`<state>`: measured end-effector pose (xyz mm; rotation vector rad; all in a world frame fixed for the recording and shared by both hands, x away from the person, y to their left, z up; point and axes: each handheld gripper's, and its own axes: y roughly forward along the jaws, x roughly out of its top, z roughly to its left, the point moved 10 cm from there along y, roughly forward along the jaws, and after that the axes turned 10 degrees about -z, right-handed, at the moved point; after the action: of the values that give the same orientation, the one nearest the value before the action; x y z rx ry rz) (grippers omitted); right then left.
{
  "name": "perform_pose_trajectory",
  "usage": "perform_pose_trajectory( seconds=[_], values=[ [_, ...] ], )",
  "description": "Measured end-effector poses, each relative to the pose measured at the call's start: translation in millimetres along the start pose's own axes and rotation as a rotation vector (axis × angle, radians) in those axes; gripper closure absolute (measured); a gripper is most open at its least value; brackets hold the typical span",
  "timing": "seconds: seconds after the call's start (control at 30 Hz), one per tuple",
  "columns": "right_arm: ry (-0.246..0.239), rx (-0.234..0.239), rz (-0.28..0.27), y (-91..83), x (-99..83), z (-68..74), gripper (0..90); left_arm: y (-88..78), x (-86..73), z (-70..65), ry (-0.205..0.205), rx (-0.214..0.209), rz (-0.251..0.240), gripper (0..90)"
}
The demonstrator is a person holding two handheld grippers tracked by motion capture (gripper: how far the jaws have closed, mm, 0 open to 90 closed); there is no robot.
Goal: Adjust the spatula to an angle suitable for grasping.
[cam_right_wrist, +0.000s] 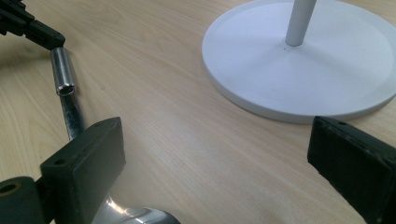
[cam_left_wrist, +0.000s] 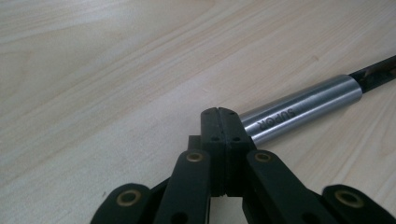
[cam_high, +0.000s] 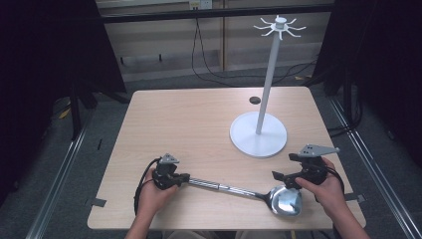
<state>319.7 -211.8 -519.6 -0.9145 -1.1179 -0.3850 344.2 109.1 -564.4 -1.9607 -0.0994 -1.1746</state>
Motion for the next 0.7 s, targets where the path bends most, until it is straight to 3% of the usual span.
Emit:
perform_pose_trajectory(
  seconds=[0.7],
  values=[
    [-0.006, -0.012, 0.004, -7.7, -2.5, 2.5, 3.6, 18.2, 15.7, 10.8, -0.001, 0.013, -0.027, 89.9]
  ],
)
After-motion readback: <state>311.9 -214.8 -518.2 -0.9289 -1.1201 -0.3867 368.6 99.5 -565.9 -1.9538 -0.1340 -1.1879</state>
